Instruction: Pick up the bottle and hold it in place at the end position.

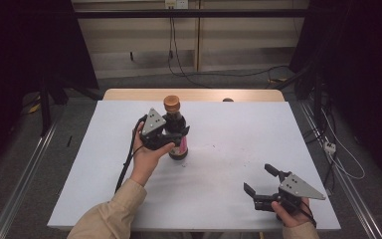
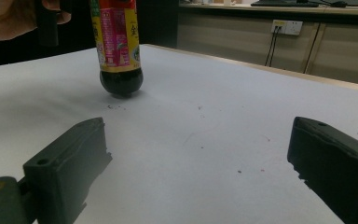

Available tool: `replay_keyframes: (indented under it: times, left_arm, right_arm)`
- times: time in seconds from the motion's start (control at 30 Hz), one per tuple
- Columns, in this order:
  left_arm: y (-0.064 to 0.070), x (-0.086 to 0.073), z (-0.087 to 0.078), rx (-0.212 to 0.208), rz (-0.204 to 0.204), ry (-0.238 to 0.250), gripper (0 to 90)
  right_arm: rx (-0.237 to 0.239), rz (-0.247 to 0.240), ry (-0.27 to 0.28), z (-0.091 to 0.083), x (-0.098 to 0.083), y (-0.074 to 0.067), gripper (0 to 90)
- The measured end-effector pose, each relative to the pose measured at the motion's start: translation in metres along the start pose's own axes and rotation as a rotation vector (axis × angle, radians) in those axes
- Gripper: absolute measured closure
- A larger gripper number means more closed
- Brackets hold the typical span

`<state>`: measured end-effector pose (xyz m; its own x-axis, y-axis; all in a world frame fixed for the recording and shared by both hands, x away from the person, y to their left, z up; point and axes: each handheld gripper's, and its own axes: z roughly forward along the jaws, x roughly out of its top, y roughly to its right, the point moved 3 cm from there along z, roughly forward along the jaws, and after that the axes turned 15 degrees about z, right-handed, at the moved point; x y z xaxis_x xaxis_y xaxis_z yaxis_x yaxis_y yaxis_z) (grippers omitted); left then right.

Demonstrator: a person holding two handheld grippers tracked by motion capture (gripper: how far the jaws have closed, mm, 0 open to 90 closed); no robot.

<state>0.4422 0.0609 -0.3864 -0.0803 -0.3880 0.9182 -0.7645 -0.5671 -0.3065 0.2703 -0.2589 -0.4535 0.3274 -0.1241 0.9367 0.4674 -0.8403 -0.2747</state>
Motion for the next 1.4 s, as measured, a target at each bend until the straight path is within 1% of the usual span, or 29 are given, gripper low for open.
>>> replay_keyframes:
  times: [0.07, 0.17, 0.4, 0.5, 0.57, 0.67, 0.73, 0.77, 0.8, 0.83, 0.9, 0.93, 0.97, 1.0, 1.03, 1.1, 1.17, 1.27, 1.33, 1.37, 1.4]
  left_arm:
    - [-0.001, 0.001, 0.002, 0.003, 0.006, 0.0, 25.3]
    - [-0.001, 0.002, 0.006, 0.004, 0.001, 0.0, 25.2]
    - [0.001, 0.005, 0.017, -0.013, 0.01, 0.007, 25.2]
    - [0.002, 0.007, 0.021, -0.019, 0.002, 0.007, 25.2]
    - [0.002, 0.007, 0.024, -0.025, 0.012, 0.0, 25.2]
    - [0.004, 0.009, 0.028, -0.031, 0.011, -0.005, 25.2]
    - [0.005, 0.01, 0.031, -0.031, 0.018, 0.001, 25.2]
    - [0.006, 0.011, 0.033, -0.031, 0.015, 0.008, 25.1]
    - [0.006, 0.012, 0.034, -0.035, 0.021, 0.011, 25.2]
    - [0.006, 0.012, 0.035, -0.028, 0.032, 0.01, 25.2]
    - [0.006, 0.013, 0.039, -0.035, 0.033, 0.017, 25.2]
    - [0.007, 0.013, 0.04, -0.036, 0.023, 0.015, 25.2]
    - [0.007, 0.013, 0.042, -0.034, 0.03, 0.015, 25.2]
    - [0.008, 0.013, 0.044, -0.04, 0.019, 0.018, 25.2]
    - [0.008, 0.013, 0.046, -0.039, 0.028, 0.012, 25.2]
    - [0.008, 0.012, 0.048, -0.037, 0.032, 0.006, 25.2]
    - [0.009, 0.011, 0.051, -0.038, 0.023, 0.01, 25.2]
    - [0.008, 0.01, 0.053, -0.033, 0.022, 0.013, 25.2]
    - [0.008, 0.011, 0.055, -0.031, 0.029, 0.013, 25.2]
    - [0.007, 0.011, 0.055, -0.032, 0.039, 0.012, 25.2]
    - [0.008, 0.011, 0.056, -0.032, 0.038, 0.011, 25.2]
  right_arm:
    - [0.0, 0.001, 0.0, -0.001, 0.0, 0.0, 3.9]
    - [0.0, 0.001, -0.001, -0.001, 0.0, 0.0, 4.0]
    - [-0.008, 0.0, 0.0, -0.002, -0.001, 0.001, 3.9]
    - [-0.009, -0.001, -0.002, -0.003, -0.001, 0.001, 3.9]
    - [-0.009, -0.001, -0.002, -0.003, -0.001, 0.002, 3.9]
    - [-0.008, 0.001, -0.003, -0.003, -0.001, 0.002, 3.9]
    - [-0.008, 0.002, -0.001, -0.003, -0.001, 0.002, 3.9]
    - [-0.007, 0.002, 0.001, -0.003, -0.001, 0.002, 3.9]
    - [-0.009, 0.002, 0.0, -0.003, -0.001, 0.002, 3.9]
    - [-0.007, 0.004, 0.0, -0.003, -0.001, 0.002, 3.9]
    - [-0.008, 0.005, -0.001, -0.003, -0.002, 0.002, 3.9]
    - [-0.009, 0.007, -0.001, -0.003, -0.002, 0.003, 3.9]
    - [-0.011, 0.007, -0.001, -0.003, -0.002, 0.003, 3.9]
    - [-0.011, 0.008, -0.001, -0.003, -0.002, 0.003, 3.9]
    - [-0.011, 0.008, 0.0, -0.003, -0.002, 0.003, 3.9]
    - [-0.01, 0.008, 0.002, -0.004, -0.002, 0.003, 3.9]
    - [-0.009, 0.009, 0.001, -0.004, -0.002, 0.003, 3.9]
    - [-0.01, 0.011, 0.001, -0.004, -0.002, 0.003, 3.9]
    - [-0.013, 0.012, 0.0, -0.005, -0.002, 0.004, 3.9]
    - [-0.014, 0.012, -0.001, -0.005, -0.003, 0.004, 3.8]
    - [-0.015, 0.013, 0.0, -0.005, -0.002, 0.004, 3.9]
